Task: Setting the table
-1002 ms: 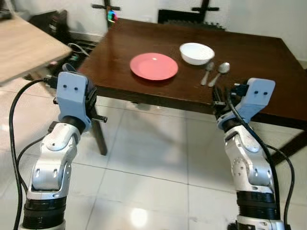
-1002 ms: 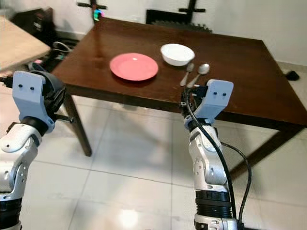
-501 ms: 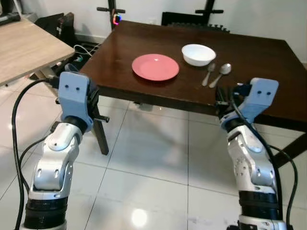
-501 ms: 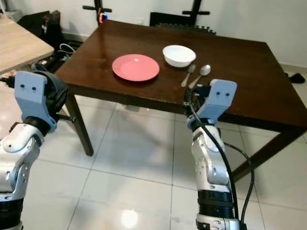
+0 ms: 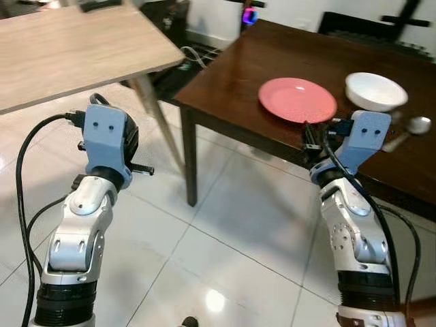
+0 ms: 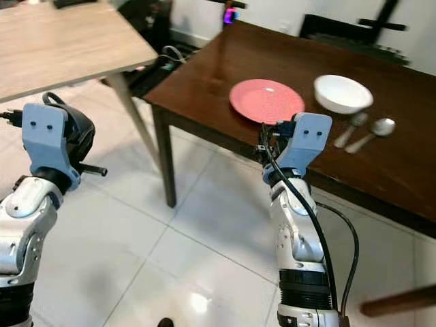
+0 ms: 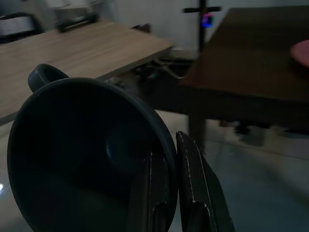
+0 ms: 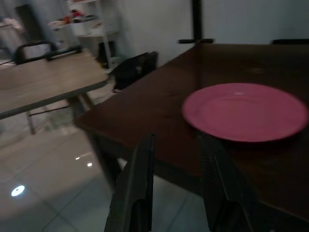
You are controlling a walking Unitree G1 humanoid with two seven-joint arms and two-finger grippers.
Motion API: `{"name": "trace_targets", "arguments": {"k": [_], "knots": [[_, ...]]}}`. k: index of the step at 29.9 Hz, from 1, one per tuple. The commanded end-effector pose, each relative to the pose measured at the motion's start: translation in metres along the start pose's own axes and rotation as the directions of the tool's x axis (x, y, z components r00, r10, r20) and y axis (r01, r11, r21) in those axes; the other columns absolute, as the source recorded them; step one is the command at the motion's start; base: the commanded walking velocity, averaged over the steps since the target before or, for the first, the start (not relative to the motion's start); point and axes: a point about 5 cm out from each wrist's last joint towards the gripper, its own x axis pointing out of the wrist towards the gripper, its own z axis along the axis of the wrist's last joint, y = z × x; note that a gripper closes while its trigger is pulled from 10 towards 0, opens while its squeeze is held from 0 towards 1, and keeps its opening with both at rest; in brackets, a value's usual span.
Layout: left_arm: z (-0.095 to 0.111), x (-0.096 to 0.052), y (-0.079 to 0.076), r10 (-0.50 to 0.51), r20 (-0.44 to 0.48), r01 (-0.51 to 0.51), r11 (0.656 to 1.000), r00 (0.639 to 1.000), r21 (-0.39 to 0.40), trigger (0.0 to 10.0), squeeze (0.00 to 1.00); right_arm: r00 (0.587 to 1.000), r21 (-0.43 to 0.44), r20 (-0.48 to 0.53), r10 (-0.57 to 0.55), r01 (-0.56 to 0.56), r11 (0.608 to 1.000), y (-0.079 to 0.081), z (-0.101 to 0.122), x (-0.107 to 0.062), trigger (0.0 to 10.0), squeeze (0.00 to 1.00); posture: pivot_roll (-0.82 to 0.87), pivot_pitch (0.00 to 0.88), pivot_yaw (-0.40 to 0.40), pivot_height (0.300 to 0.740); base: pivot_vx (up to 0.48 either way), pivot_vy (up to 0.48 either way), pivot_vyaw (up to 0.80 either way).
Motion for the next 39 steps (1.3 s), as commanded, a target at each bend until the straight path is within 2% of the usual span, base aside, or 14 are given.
{"name": "trace_targets", "arguments": {"k": [1,22,29,32,39], "knots": [[-0.002,-0.002,-0.002,0.004,-0.009,-0.004,1.000,1.000,0.017,10.0,0.00,1.000,0.008,-0.019,-0.004,0.004,1.000,-0.001,-0.004,-0.001,10.0,0.00,0.08,0.082,0.035,0.740,0.000,0.000,0.80],[-0.004,-0.001,-0.001,0.014,-0.027,-0.013,1.000,1.000,0.009,10.0,0.00,1.000,0.017,-0.022,-0.007,0.007,1.000,-0.002,-0.004,-0.002,10.0,0.00,0.08,0.091,0.037,0.740,0.000,0.000,0.80],[-0.007,0.001,0.003,0.054,-0.048,-0.053,0.998,0.997,0.023,10.0,0.00,1.000,0.015,-0.027,-0.008,0.009,1.000,-0.001,-0.005,-0.002,10.0,0.00,0.08,0.094,0.037,0.740,0.039,0.000,0.80],[-0.009,0.002,0.008,0.093,-0.059,-0.091,0.996,0.994,0.022,10.0,0.00,1.000,0.013,-0.022,-0.005,0.005,1.000,0.000,-0.004,-0.002,10.0,0.00,0.08,0.094,0.036,0.740,0.371,0.304,0.00],[-0.009,0.003,0.009,0.098,-0.065,-0.098,0.995,0.993,0.013,10.0,0.00,1.000,0.024,-0.011,0.015,-0.015,1.000,0.003,-0.003,-0.003,10.0,0.00,0.08,0.093,0.036,0.740,0.378,0.295,0.00]]}}
